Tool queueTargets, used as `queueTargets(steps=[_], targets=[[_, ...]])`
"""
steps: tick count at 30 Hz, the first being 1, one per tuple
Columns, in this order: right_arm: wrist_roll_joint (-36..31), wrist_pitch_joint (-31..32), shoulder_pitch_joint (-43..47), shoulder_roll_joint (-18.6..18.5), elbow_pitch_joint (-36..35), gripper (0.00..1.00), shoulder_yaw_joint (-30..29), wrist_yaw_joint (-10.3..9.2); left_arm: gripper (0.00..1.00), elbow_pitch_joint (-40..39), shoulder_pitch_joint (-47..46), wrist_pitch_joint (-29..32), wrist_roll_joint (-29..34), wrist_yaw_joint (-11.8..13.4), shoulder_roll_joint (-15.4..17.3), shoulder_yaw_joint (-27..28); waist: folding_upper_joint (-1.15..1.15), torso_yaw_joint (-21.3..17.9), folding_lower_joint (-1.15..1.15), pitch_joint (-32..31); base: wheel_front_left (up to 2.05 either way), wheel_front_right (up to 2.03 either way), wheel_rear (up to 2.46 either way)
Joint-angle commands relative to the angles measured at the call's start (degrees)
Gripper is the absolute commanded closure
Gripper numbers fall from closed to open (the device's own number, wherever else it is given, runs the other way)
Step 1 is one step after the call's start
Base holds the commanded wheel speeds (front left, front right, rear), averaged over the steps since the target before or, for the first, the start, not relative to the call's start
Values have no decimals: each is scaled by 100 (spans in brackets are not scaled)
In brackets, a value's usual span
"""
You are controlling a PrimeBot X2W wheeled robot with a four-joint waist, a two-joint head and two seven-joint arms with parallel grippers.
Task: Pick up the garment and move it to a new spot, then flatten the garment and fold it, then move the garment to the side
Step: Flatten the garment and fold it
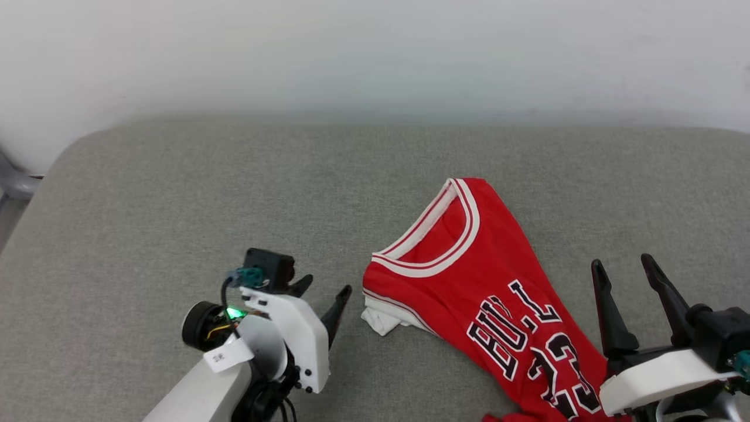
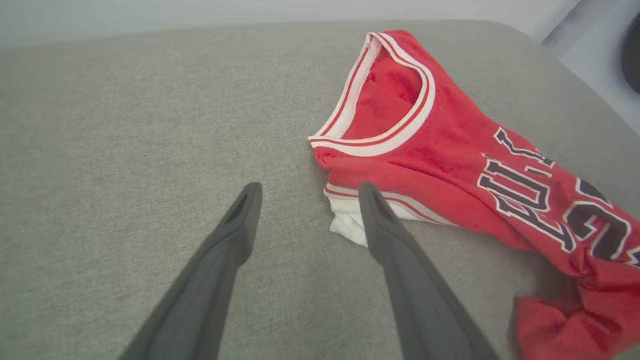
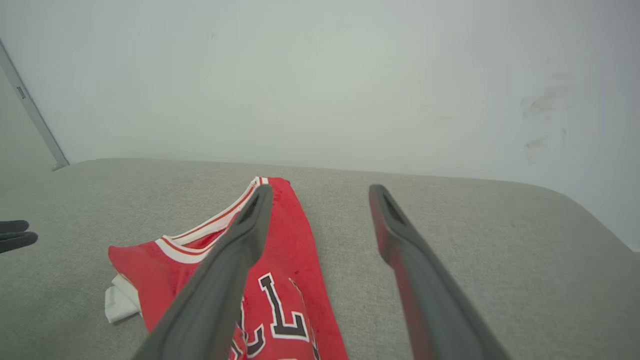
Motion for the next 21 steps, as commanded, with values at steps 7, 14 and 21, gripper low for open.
queueTargets(steps=[7, 14, 21], targets=[[94, -160, -296, 7, 170, 0, 89, -6, 0, 525, -684, 1099, 34, -401, -107, -571, 0, -398, 0, 562, 0, 0, 0], [162, -320, -520, 7, 346, 0, 135, -6, 0, 1168, -1146, 1628, 249, -613, -127, -945, 0, -636, 0, 866, 0, 0, 0], [207, -448, -649, 7, 530, 0, 144, -6, 75, 1923, -1078, 2405, 202, -962, -321, -1516, 0, -721, 0, 966, 0, 0, 0]])
